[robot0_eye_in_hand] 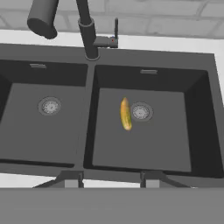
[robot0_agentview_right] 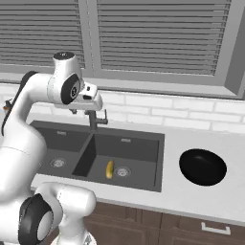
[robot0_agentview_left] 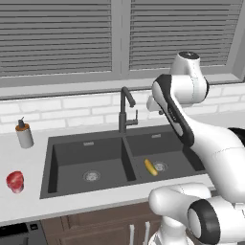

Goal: Pick the cucumber from the sink and place it in the bowl. Then pick the bowl and place it in the microwave. Then close the microwave door and press the start button.

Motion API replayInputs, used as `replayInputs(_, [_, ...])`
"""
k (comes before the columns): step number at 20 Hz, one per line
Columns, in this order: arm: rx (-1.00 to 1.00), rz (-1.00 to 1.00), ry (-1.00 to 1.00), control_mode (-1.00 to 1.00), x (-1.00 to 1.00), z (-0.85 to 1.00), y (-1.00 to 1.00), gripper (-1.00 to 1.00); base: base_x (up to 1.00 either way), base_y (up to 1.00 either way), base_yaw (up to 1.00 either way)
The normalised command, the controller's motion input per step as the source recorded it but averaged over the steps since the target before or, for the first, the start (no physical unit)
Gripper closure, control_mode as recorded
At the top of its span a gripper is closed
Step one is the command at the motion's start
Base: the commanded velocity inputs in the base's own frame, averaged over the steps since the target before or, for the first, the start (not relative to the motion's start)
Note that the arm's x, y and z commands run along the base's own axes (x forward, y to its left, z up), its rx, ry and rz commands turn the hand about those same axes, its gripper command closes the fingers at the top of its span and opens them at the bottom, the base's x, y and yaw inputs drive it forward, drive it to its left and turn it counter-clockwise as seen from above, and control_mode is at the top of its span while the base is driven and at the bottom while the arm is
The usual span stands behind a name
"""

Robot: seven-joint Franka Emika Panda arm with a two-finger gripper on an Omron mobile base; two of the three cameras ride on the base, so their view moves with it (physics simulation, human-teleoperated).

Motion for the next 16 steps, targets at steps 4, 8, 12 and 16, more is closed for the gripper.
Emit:
replayInputs(4, [0.00,-0.01,-0.07,-1.00,-0.39,0.00,-0.04,-1.00,0.00,0.00,0.00])
replayInputs(8, [0.11,-0.03,-0.05,-1.00,-0.59,-0.37,-0.80,-1.00,0.00,0.00,0.00])
replayInputs(12, [0.18,-0.04,0.06,-1.00,-0.12,-0.68,-0.91,-1.00,0.00,0.00,0.00])
replayInputs(16, [0.07,-0.04,0.16,-1.00,0.03,-0.73,-0.45,-1.00,0.00,0.00,0.00])
